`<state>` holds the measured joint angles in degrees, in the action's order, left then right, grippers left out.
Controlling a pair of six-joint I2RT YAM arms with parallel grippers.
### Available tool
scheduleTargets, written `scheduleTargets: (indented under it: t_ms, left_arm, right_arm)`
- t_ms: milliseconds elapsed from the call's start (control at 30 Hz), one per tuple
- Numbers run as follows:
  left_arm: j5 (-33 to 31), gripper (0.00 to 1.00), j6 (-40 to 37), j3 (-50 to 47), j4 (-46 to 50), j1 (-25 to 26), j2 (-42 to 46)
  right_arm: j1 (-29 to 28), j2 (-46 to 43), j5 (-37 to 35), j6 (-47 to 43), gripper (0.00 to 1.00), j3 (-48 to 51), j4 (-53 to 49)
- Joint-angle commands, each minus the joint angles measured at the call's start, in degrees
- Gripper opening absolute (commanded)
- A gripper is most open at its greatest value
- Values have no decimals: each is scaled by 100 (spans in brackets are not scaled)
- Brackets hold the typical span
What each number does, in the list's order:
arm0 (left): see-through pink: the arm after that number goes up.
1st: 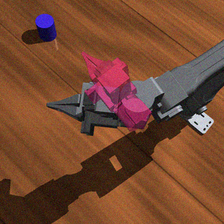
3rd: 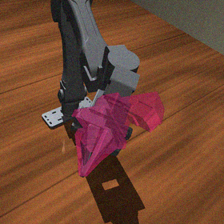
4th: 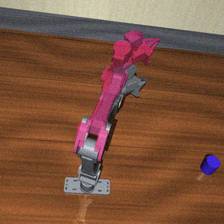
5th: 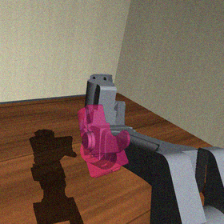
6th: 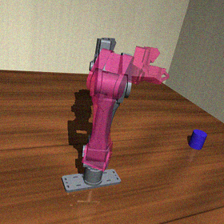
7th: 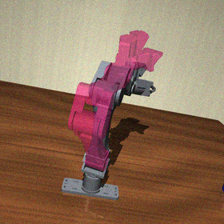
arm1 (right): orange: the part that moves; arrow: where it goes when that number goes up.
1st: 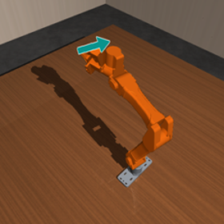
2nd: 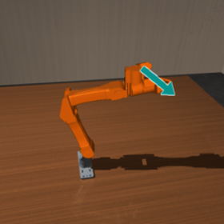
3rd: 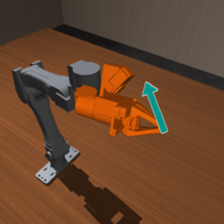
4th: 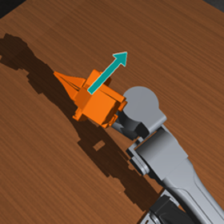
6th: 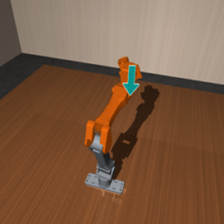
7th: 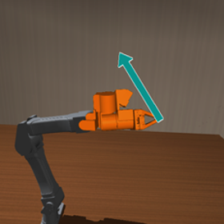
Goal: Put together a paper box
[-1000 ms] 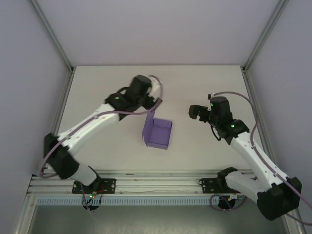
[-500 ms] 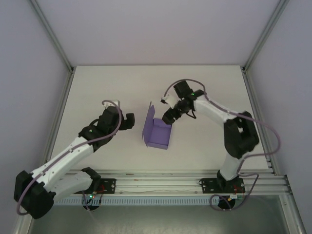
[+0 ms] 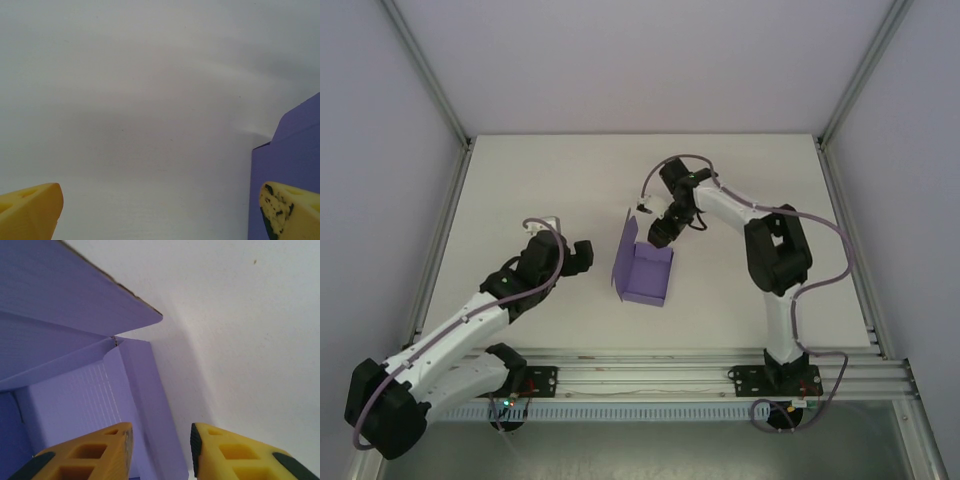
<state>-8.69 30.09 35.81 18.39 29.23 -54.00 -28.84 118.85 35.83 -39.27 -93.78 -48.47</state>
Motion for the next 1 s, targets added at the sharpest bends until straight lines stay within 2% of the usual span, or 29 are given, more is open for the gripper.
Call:
scheduleTargets:
  t_ms: [0, 233, 467, 633, 833, 967]
  left_arm:
    - [218, 100, 21, -18, -274, -32, -108]
    - [306, 100, 25, -66, -380, -32, -154]
    - [348, 100, 30, -74, -385, -28, -134]
    - [309, 100, 6, -101, -385, -32, -94]
    - [319, 100, -25, -108, -380, -32, -53]
    - [222, 100, -47, -96, -319, -30, -49]
  right_arm:
    - [-8, 176, 145, 42, 38, -244, -369]
    - [-15, 325, 335, -39, 36, -291, -539]
    - [-8, 362, 276, 298, 25, -87, -273]
    - [-107, 263, -191, 743, 23, 266, 149]
    - [-233, 155, -1127, 1559, 12, 625, 698]
    - [-443, 209, -1903, 1746, 14, 679, 728]
